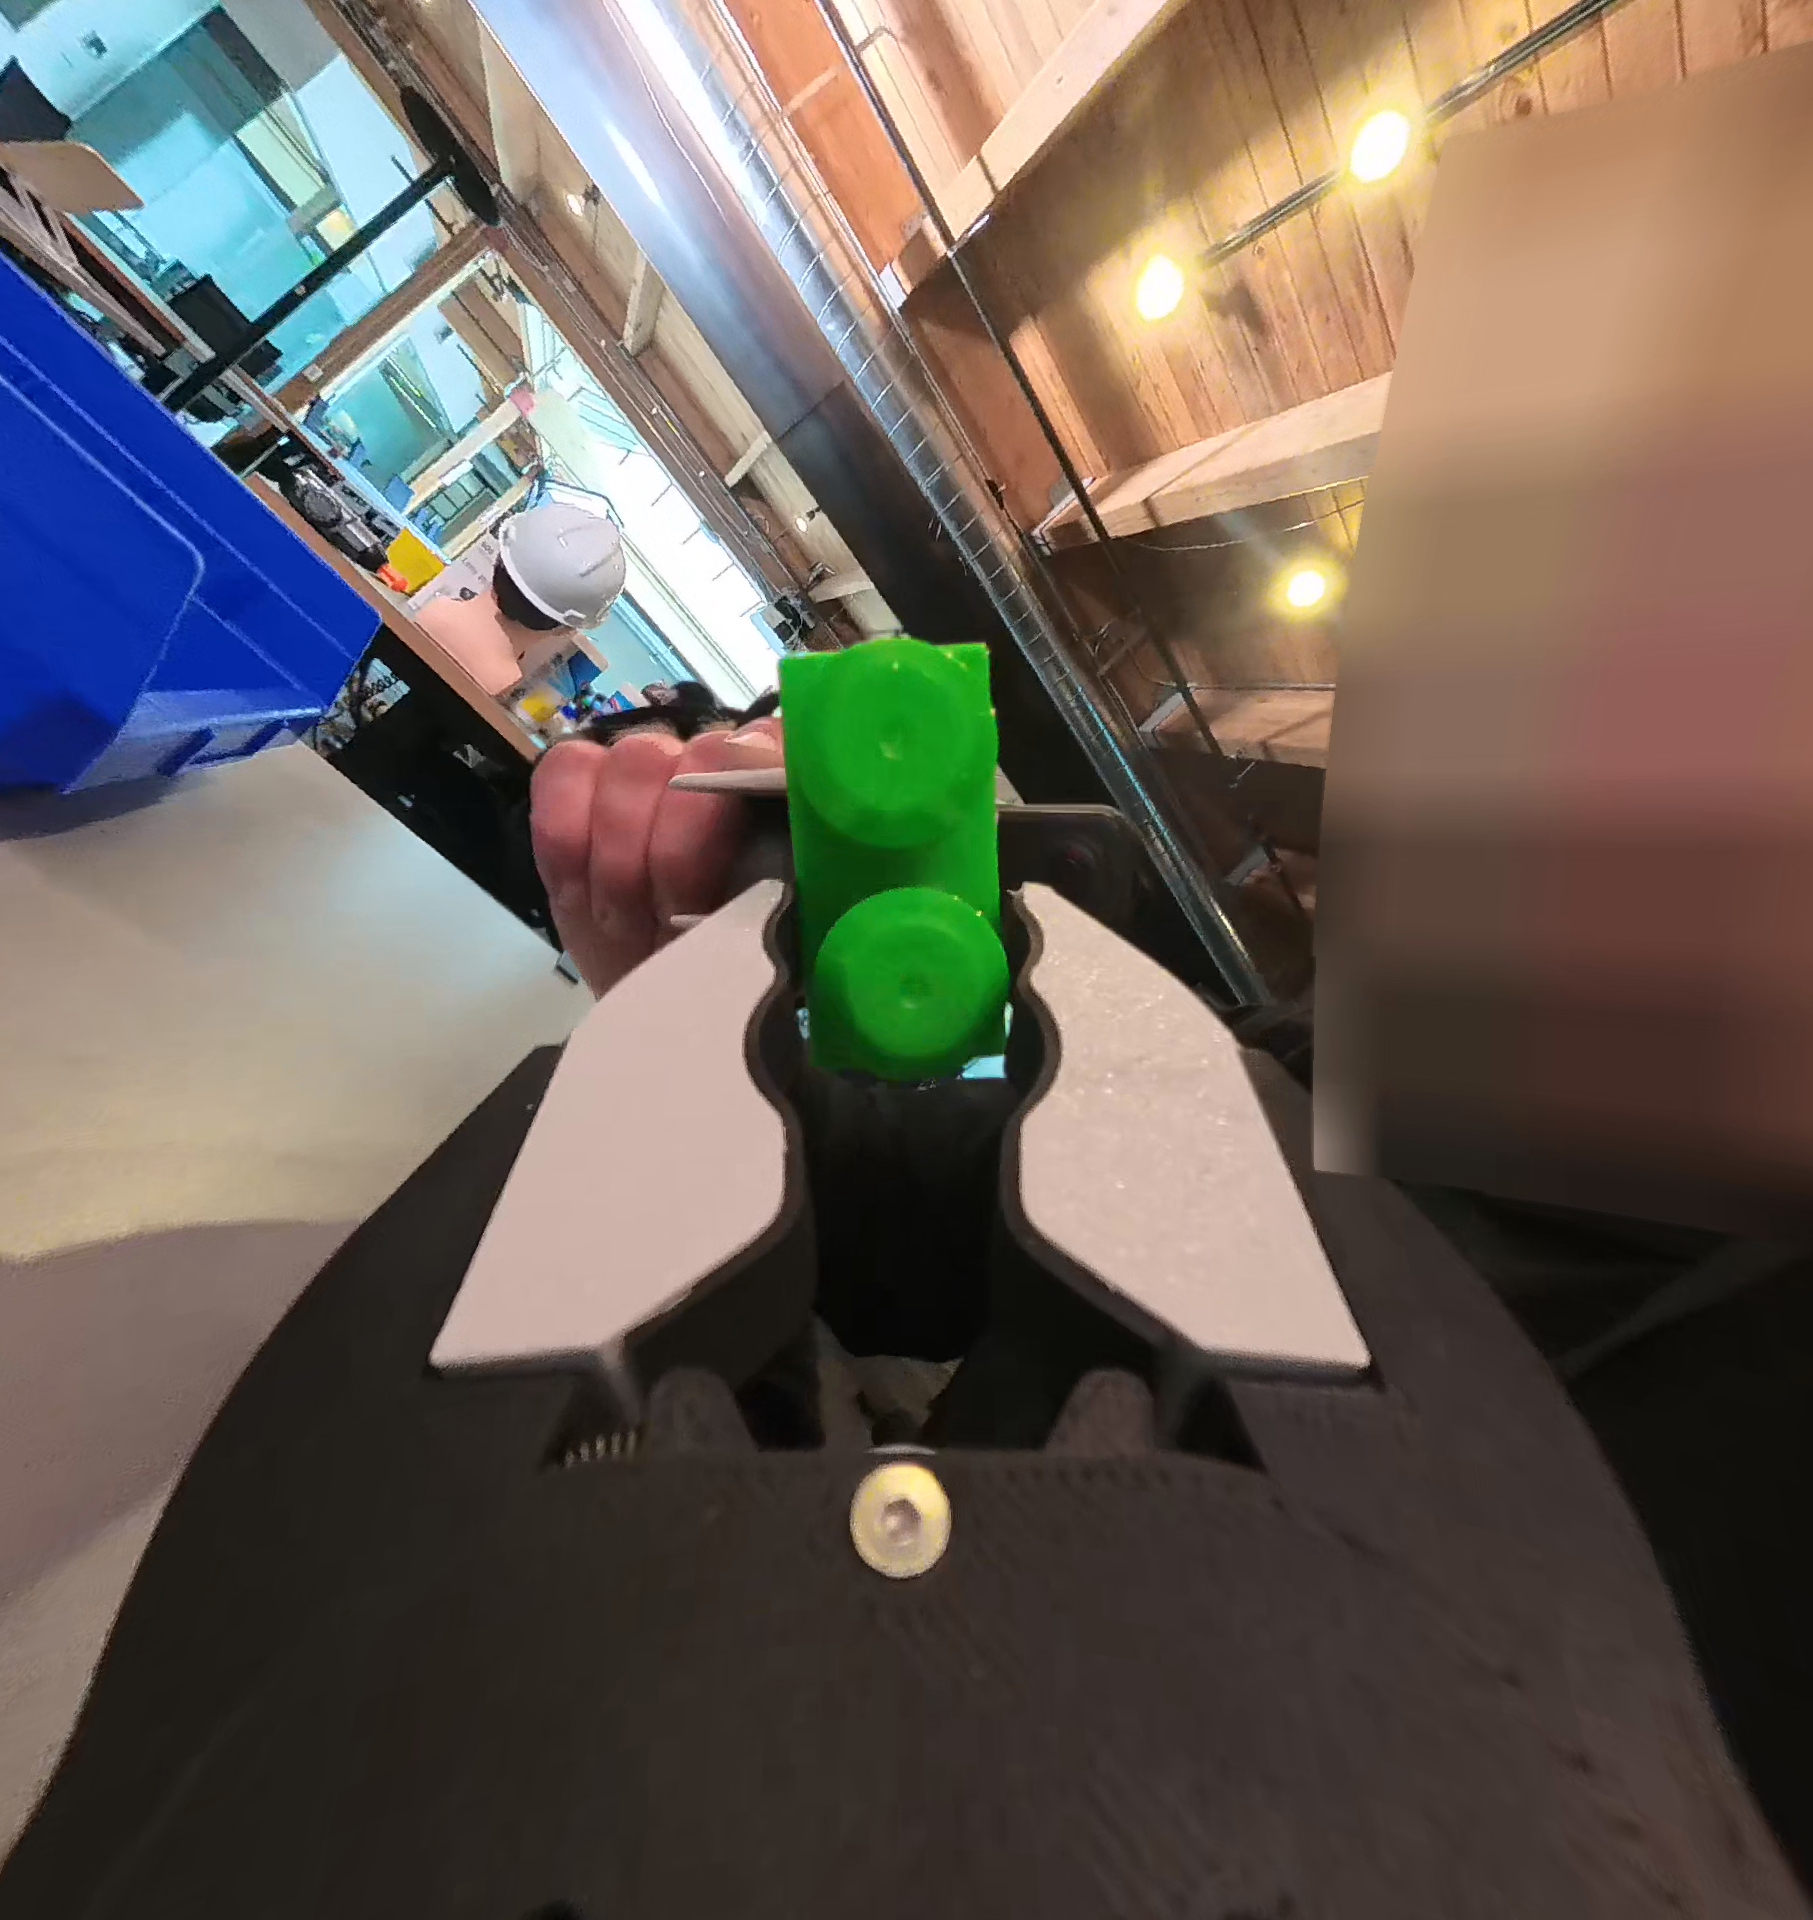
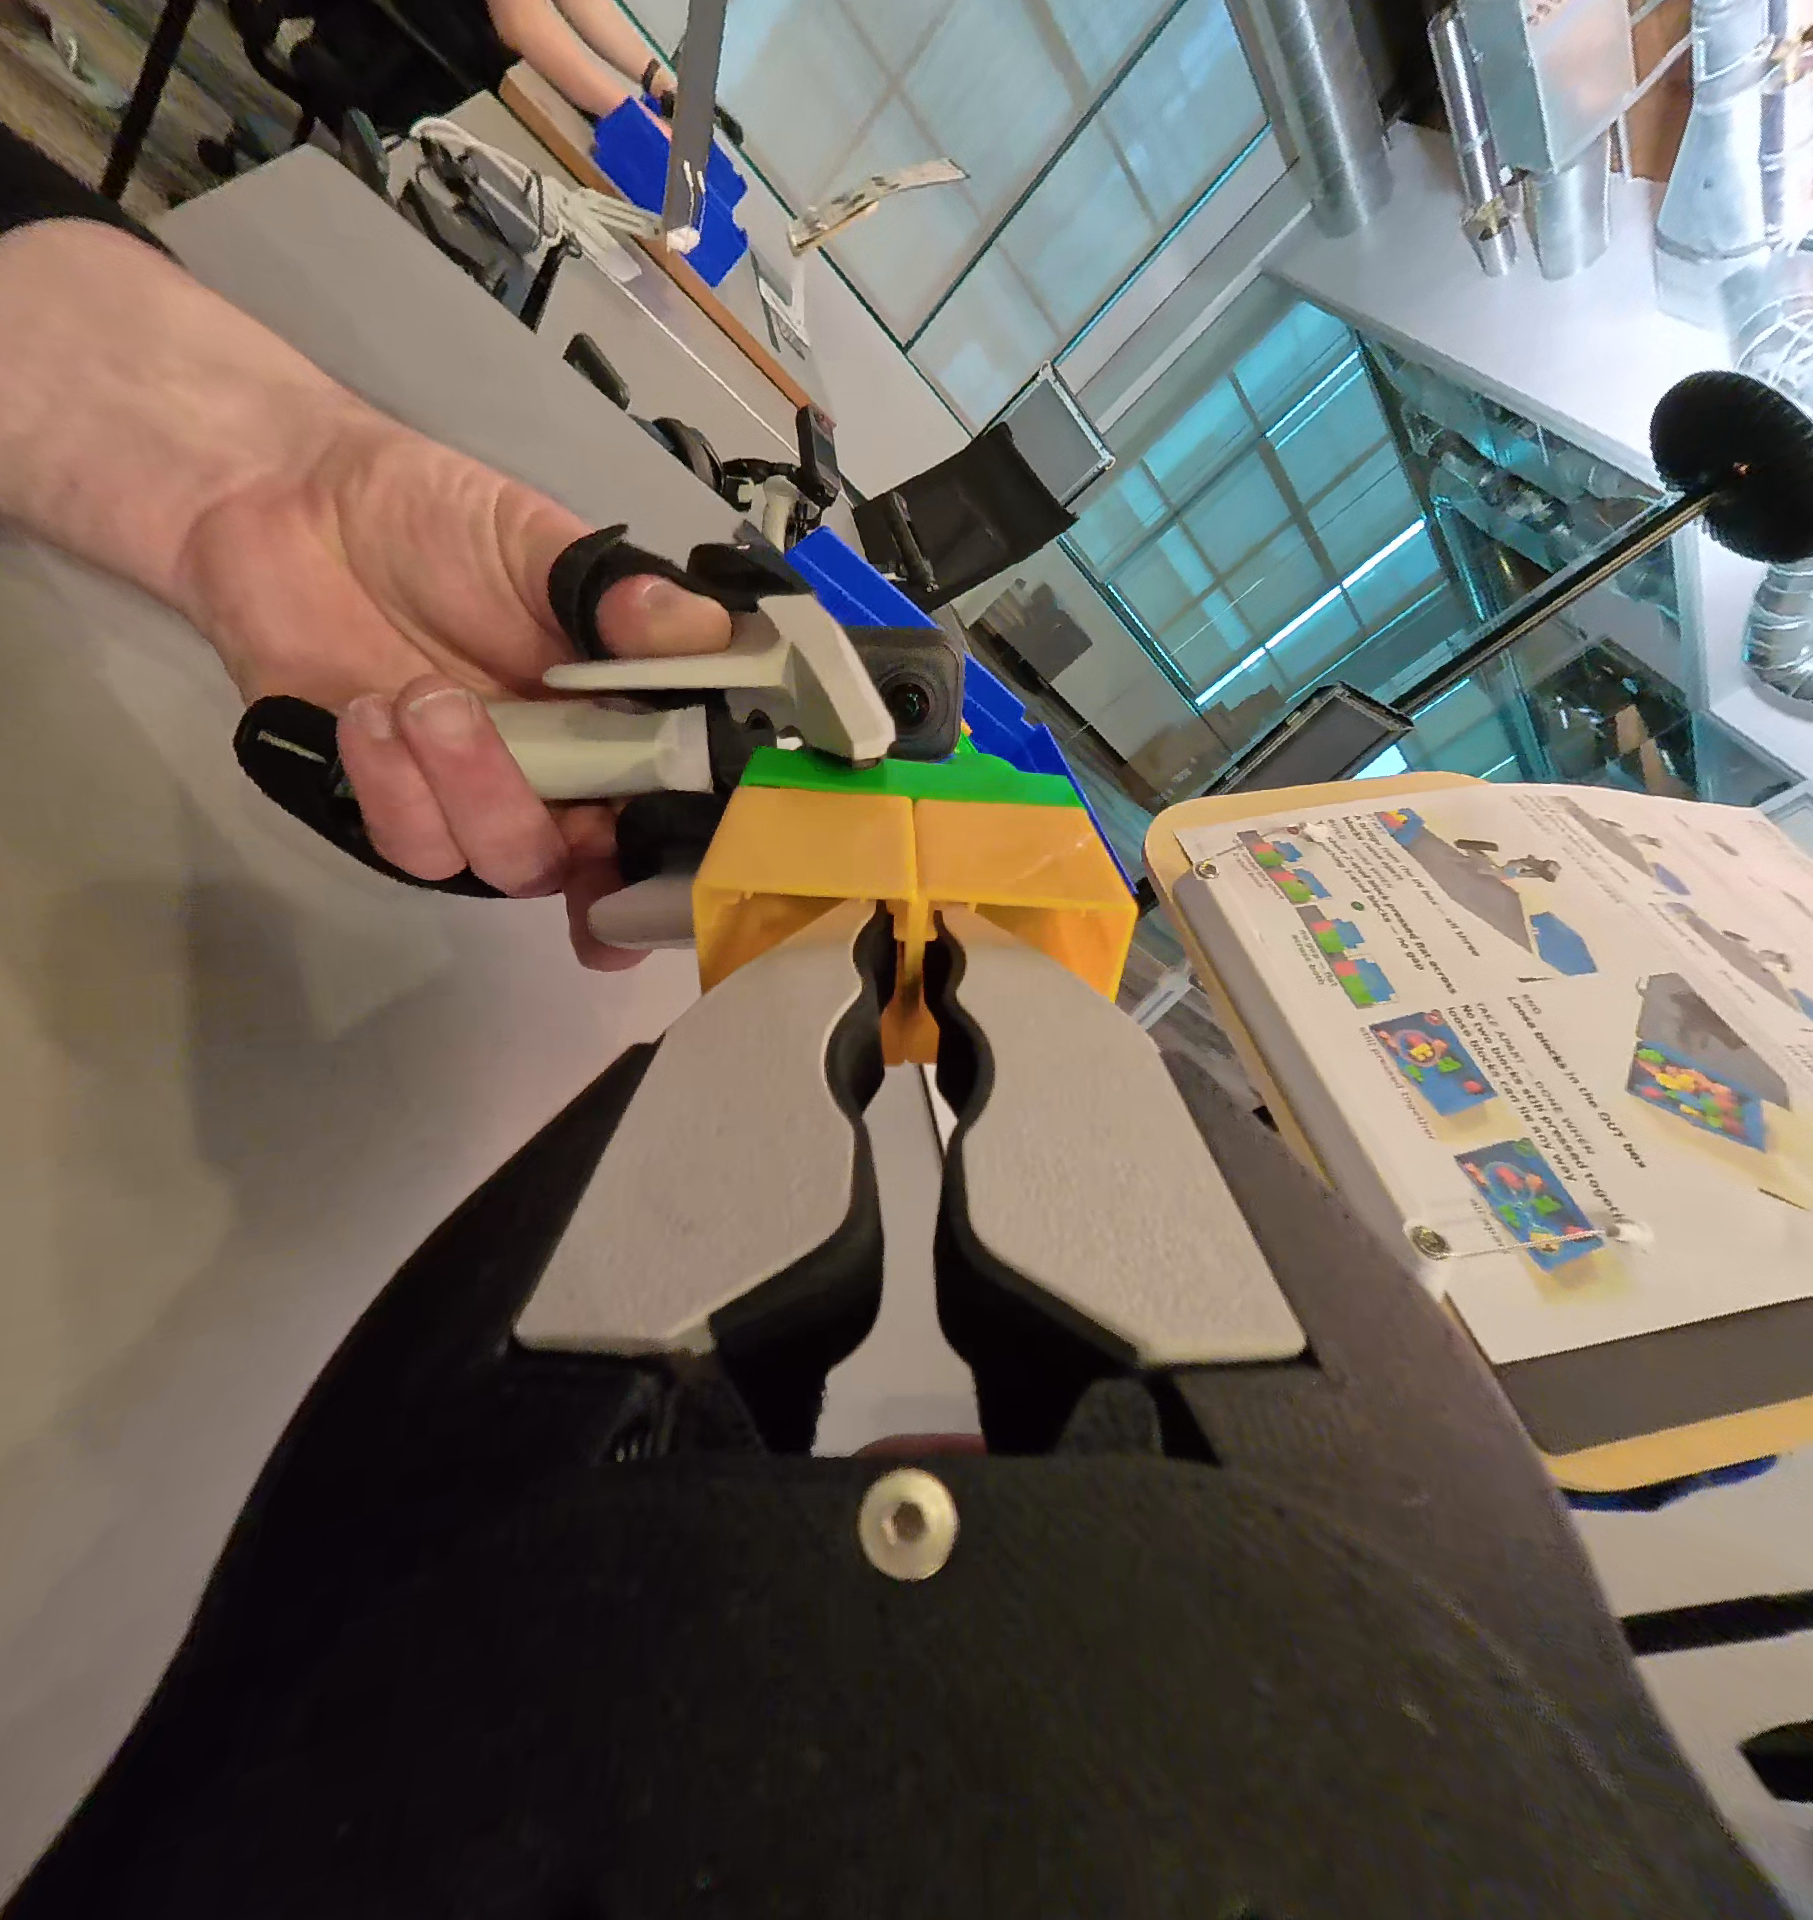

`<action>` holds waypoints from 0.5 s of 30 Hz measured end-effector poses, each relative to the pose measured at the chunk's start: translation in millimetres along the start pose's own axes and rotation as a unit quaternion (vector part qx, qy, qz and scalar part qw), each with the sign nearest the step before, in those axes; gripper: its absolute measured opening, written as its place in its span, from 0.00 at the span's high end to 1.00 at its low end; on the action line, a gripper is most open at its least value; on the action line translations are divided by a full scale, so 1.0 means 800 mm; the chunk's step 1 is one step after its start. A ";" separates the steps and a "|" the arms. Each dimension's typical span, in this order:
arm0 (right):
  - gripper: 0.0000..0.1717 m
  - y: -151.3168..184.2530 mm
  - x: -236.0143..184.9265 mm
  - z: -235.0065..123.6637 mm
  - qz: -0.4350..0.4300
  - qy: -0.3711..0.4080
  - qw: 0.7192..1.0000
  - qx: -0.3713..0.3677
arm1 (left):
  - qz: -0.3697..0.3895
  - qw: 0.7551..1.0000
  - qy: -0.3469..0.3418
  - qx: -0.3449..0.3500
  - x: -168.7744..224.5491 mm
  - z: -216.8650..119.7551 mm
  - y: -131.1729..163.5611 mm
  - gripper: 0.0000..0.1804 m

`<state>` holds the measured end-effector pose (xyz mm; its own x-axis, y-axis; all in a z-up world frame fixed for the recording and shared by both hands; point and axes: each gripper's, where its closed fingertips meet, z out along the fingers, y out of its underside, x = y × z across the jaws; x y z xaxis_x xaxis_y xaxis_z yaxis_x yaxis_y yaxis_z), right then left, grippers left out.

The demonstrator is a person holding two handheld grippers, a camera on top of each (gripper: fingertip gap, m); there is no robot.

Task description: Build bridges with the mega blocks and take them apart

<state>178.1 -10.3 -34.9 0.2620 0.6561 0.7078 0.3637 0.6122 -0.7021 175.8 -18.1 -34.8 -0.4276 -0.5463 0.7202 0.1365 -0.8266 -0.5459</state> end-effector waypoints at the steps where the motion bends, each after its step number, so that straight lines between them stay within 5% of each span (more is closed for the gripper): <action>1: 0.97 -0.001 0.001 0.000 0.006 0.001 1.000 0.004 | 0.002 1.000 0.000 0.007 0.001 0.001 -0.001 0.80; 15: 0.97 0.004 -0.004 0.003 0.026 -0.022 0.999 -0.012 | 0.030 0.999 -0.036 -0.011 -0.005 -0.002 0.008 0.80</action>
<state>176.3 -9.1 -39.8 0.2415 0.7063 0.6655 0.3719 0.5661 -0.7357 176.9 -21.1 -42.0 -0.3542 -0.6033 0.7146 0.1401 -0.7897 -0.5972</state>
